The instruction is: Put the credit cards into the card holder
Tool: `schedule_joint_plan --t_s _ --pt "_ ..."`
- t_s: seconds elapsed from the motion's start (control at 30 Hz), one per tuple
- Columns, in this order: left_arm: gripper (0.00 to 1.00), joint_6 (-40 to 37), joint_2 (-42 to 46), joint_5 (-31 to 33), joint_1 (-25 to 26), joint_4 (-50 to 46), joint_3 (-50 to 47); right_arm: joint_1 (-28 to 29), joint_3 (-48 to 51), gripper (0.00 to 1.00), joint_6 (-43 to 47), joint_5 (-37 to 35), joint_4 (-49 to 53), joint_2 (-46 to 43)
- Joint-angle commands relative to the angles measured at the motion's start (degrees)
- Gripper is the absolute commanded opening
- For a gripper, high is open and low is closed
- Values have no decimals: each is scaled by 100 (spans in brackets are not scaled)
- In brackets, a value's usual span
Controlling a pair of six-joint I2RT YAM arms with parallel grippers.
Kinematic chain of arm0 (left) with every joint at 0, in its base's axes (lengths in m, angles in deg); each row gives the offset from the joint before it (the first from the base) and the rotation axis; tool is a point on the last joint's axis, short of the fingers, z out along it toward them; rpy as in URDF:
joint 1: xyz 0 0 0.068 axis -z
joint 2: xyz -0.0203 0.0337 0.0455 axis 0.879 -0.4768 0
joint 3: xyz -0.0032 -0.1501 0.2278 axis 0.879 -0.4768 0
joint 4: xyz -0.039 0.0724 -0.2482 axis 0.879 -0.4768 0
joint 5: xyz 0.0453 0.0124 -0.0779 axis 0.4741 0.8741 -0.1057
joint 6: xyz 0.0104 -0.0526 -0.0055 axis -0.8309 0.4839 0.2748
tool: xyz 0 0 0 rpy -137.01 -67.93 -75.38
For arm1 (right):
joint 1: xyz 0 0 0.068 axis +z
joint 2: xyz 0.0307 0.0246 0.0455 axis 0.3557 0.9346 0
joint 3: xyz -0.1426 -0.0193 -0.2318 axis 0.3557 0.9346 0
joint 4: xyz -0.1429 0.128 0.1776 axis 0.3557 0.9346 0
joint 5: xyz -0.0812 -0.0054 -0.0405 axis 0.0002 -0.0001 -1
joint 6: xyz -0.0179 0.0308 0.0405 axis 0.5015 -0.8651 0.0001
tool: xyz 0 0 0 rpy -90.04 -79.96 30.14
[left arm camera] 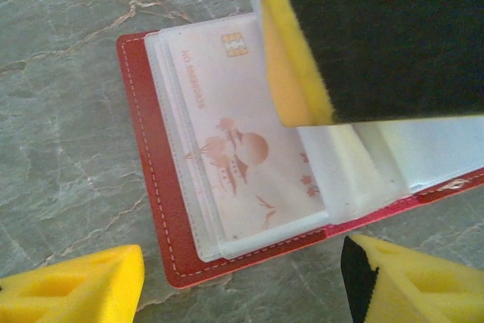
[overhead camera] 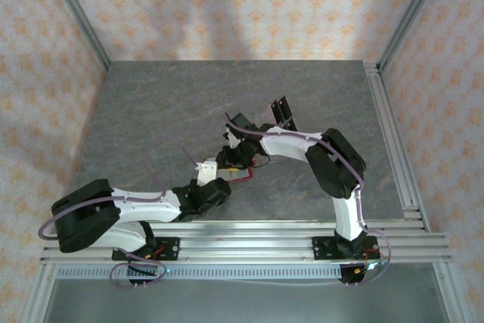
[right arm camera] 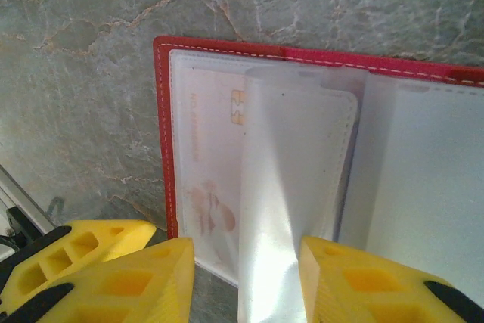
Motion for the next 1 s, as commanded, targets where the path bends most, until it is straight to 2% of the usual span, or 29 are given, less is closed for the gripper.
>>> schedule_joint_plan --t_s 0.0,0.4,0.97 --pt "71 247 -118 533 49 -95 147 45 -139 41 -23 26 -26 46" --pt "71 288 408 778 122 243 -98 41 -226 41 12 62 49 21" --pt "71 187 178 667 129 420 -71 49 -426 41 -26 121 64 95"
